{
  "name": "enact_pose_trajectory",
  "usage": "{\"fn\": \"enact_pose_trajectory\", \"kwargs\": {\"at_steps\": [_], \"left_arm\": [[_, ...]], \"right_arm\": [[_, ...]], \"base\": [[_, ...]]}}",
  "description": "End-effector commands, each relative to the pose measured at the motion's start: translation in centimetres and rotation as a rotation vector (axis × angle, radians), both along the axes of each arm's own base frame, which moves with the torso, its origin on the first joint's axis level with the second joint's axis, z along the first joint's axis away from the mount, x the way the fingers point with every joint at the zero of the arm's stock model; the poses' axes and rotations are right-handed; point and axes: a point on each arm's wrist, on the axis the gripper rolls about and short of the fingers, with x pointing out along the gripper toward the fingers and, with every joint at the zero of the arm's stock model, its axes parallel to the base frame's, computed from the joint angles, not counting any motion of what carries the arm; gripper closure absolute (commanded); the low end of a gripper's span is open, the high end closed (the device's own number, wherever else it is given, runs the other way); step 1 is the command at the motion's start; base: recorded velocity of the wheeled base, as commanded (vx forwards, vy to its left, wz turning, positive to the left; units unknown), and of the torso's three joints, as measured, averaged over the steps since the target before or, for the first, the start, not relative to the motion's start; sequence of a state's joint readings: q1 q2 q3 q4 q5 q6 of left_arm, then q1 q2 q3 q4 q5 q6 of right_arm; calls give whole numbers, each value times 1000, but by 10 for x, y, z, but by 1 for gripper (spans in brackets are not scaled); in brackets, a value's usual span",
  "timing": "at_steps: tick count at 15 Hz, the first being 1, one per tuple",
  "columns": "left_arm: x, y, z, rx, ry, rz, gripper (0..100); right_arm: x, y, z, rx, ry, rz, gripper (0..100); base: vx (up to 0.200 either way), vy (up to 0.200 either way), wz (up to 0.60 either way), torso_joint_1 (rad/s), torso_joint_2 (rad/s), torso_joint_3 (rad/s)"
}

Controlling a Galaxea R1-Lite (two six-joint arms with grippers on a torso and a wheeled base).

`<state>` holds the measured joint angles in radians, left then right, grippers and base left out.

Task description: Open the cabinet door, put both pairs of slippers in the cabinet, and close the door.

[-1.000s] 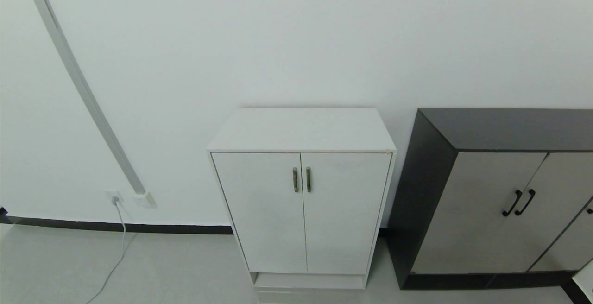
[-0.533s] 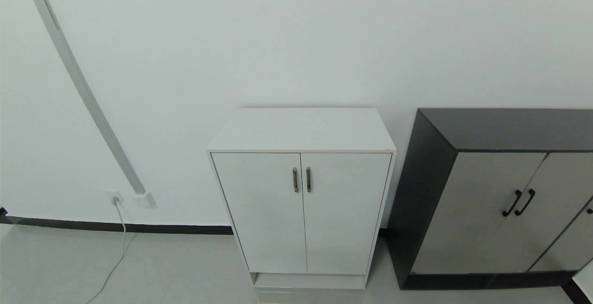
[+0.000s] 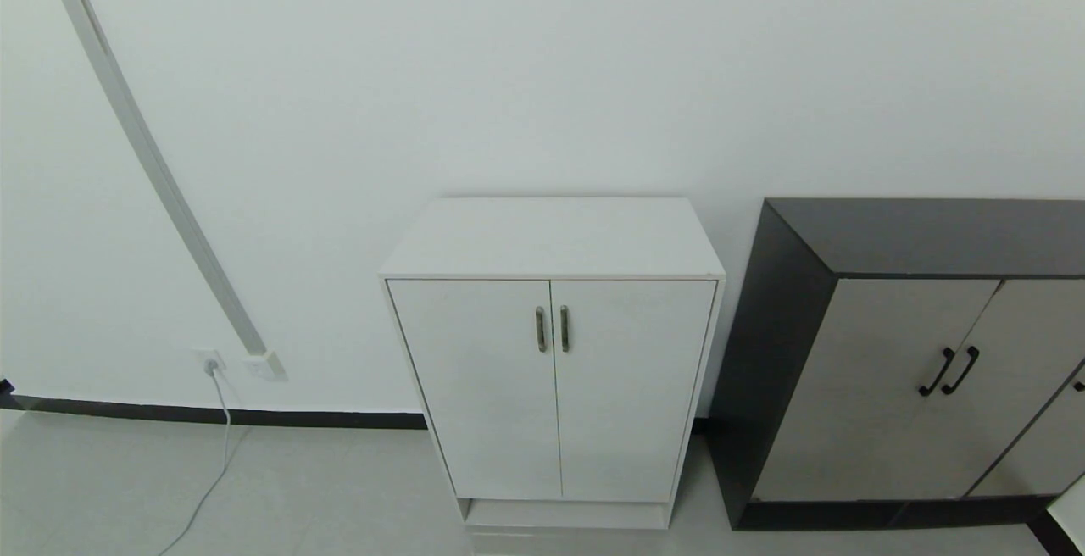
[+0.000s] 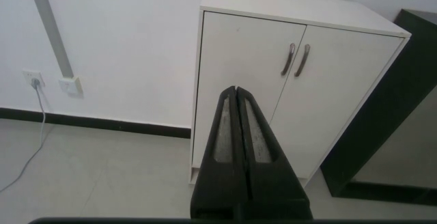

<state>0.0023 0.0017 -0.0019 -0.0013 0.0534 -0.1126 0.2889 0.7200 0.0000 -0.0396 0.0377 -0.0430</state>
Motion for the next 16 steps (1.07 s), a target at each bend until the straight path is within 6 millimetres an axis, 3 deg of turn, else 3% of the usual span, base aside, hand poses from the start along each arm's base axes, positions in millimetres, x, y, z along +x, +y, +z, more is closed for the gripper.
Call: {"fn": "enact_pose_trajectory", "kwargs": {"at_steps": [1,4,8,16], "left_arm": [[0,0,0,1,0,1,100],[0,0,0,1,0,1,100],[0,0,0,1,0,1,100],[0,0,0,1,0,1,100]], "right_arm": [[-3,-1,2,13,-47,4,100],[-17,-4,1,34,-143,67,100],[-26,-8,3,48,-276,-91,100],[-43,-10,3,67,-502,-202,100]], "base": [[0,0,0,0,0,0],[0,0,0,0,0,0],[0,0,0,0,0,0],[0,0,0,0,0,0]]}}
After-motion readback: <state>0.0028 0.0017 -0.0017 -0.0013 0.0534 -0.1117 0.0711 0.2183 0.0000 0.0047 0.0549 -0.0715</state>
